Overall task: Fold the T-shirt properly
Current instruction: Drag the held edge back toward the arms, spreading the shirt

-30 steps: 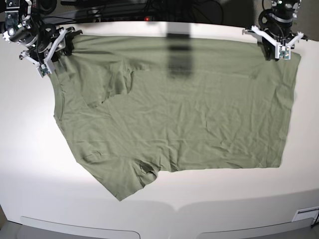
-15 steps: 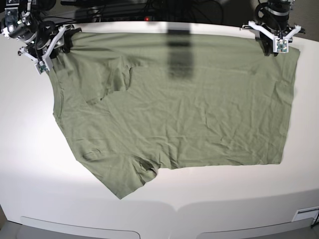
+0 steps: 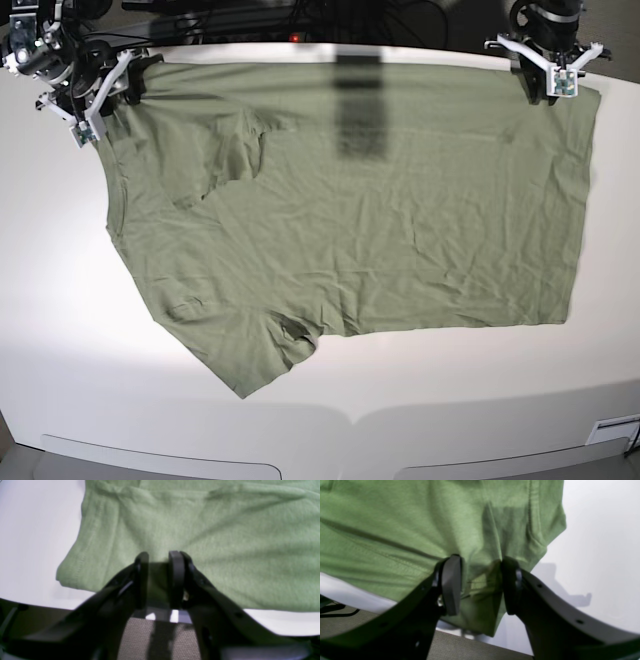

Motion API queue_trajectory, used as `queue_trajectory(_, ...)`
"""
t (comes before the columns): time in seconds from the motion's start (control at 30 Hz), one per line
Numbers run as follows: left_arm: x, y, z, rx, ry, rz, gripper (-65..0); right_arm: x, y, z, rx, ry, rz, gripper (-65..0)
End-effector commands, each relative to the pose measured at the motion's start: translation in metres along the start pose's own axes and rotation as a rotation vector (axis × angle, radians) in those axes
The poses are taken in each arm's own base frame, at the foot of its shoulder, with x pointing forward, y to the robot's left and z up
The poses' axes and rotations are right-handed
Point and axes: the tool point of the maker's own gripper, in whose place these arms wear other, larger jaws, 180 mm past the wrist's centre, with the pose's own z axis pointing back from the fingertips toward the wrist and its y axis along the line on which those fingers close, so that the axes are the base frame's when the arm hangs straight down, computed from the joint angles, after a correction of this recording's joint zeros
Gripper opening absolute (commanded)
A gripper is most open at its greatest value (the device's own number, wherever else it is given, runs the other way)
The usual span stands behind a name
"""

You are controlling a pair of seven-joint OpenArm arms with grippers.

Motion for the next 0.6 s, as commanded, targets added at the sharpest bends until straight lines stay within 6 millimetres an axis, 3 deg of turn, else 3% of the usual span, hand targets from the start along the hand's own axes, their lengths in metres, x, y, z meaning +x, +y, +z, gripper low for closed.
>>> queue_trajectory(0.0, -0.0951, -0.0192, 0.0291, -0.071, 0.412, 0.002, -50.5, -0.0152, -0.0095, 0.0045, -0.037, 0.076, 0.024, -38.8)
queue_trajectory(0.57, -0.0899, -0.019, 0.0269, -0.069, 0.38, 0.003, -50.4, -0.0207, -0.0038, 0.0084, -0.028, 0.084, 0.035, -38.8)
